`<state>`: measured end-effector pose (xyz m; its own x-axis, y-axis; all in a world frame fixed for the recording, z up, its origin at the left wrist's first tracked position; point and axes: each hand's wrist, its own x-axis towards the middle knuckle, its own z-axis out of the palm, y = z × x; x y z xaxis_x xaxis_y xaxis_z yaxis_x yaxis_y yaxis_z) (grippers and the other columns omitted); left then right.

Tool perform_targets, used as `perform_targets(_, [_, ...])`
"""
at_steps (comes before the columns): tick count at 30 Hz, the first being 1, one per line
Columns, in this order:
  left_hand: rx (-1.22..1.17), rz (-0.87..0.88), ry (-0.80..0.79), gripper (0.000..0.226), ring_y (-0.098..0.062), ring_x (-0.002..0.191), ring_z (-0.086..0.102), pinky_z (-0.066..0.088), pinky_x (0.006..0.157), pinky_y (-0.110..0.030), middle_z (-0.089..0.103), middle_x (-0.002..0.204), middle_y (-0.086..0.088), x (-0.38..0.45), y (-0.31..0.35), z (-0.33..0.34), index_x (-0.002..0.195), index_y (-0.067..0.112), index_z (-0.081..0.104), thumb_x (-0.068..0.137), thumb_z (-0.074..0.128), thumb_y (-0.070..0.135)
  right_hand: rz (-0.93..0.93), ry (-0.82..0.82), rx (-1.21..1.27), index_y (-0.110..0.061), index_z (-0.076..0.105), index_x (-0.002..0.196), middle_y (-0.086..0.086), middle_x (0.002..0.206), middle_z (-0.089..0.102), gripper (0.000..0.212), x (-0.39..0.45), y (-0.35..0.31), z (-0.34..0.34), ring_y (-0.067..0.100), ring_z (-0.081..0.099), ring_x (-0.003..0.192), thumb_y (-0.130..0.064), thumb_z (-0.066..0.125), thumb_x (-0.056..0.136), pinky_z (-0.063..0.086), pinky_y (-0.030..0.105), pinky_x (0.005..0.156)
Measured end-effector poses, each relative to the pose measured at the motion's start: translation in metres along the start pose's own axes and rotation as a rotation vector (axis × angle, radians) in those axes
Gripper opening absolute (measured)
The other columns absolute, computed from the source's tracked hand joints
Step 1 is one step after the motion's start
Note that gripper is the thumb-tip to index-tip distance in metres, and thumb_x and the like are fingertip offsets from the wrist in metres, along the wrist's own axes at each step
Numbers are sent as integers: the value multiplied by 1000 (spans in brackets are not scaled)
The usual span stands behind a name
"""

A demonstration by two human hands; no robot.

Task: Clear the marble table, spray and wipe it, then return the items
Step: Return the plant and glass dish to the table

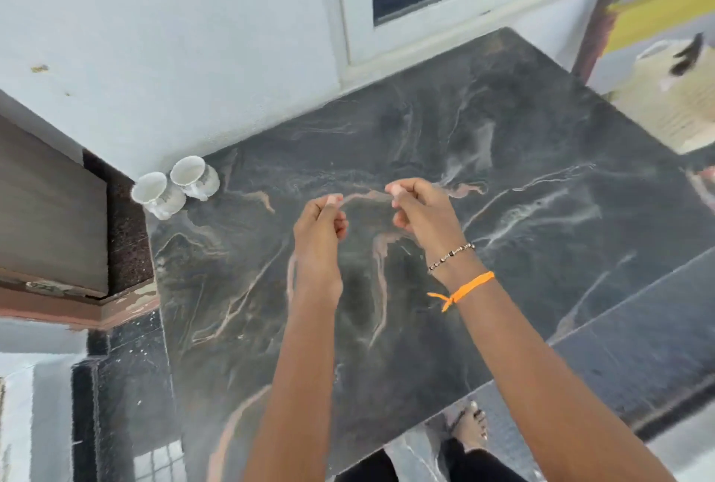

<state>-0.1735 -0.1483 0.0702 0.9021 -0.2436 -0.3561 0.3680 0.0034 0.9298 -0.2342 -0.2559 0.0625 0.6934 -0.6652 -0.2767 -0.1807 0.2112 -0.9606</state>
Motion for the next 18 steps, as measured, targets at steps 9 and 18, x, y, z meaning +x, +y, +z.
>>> perform_targets(9, [124,-40,-393,24,-8,58,42,39,62,-18,47,65,2,-93,-52,225,78,20,60,93,45,9,-55,288,90,-19,60,74,-3,63,49,20,-13,-17,-233,6,44,50,-11,51,90,39,21,57])
perform_targets(18, [221,-56,-663,26,-9,57,44,39,61,-18,49,64,0,-121,-93,412,78,17,60,92,43,4,-63,551,124,-15,59,69,-2,58,46,23,27,-15,-405,0,41,41,-7,51,89,35,19,51])
